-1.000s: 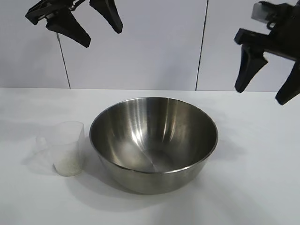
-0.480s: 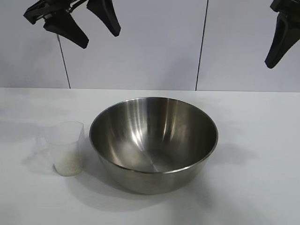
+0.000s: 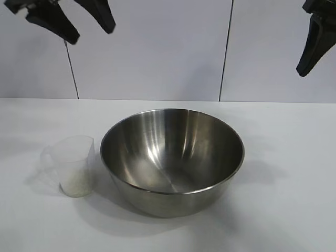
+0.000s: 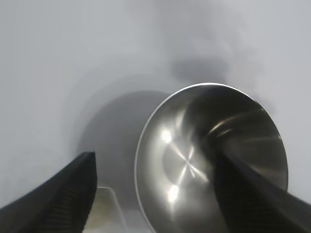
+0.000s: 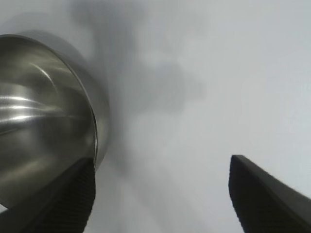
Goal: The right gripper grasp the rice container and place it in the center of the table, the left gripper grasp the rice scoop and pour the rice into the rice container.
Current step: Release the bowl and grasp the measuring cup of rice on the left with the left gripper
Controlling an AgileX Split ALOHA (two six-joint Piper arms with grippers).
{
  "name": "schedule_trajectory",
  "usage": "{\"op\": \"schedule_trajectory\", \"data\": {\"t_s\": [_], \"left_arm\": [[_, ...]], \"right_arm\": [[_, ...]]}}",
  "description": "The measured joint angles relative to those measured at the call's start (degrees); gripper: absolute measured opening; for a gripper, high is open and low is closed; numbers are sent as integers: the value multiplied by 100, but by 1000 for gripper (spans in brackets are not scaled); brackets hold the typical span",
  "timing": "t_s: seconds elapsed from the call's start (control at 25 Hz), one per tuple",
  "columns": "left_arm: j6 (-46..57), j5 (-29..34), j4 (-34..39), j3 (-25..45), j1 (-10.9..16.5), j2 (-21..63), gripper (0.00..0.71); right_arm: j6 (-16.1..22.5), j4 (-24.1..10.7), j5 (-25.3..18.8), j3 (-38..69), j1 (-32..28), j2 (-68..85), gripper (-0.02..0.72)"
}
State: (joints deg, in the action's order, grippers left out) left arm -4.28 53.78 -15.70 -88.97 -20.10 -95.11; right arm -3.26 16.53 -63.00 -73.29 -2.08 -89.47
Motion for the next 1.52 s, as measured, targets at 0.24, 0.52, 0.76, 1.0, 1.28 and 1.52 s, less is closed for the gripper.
{"op": "schedule_trajectory", "data": {"t_s": [0.24, 0.52, 0.76, 1.0, 1.28, 1.52], "left_arm": [[269, -610, 620, 1059, 6, 1471, 498], [325, -3015, 710, 3876, 6, 3451, 498], [325, -5228, 722, 6272, 6, 4449, 498], [325, -7237, 1138, 7747, 6, 4585, 498], [545, -8166, 1303, 8372, 6, 4585, 486], [466, -8949, 1303, 8996, 6, 4585, 477]], "right_arm": [[0, 12, 19, 0, 0, 0, 524], [0, 12, 33, 0, 0, 0, 524], [-5, 12, 50, 0, 0, 0, 524], [-43, 18, 147, 0, 0, 0, 524], [-67, 18, 167, 0, 0, 0, 524], [-81, 38, 288, 0, 0, 0, 524]]}}
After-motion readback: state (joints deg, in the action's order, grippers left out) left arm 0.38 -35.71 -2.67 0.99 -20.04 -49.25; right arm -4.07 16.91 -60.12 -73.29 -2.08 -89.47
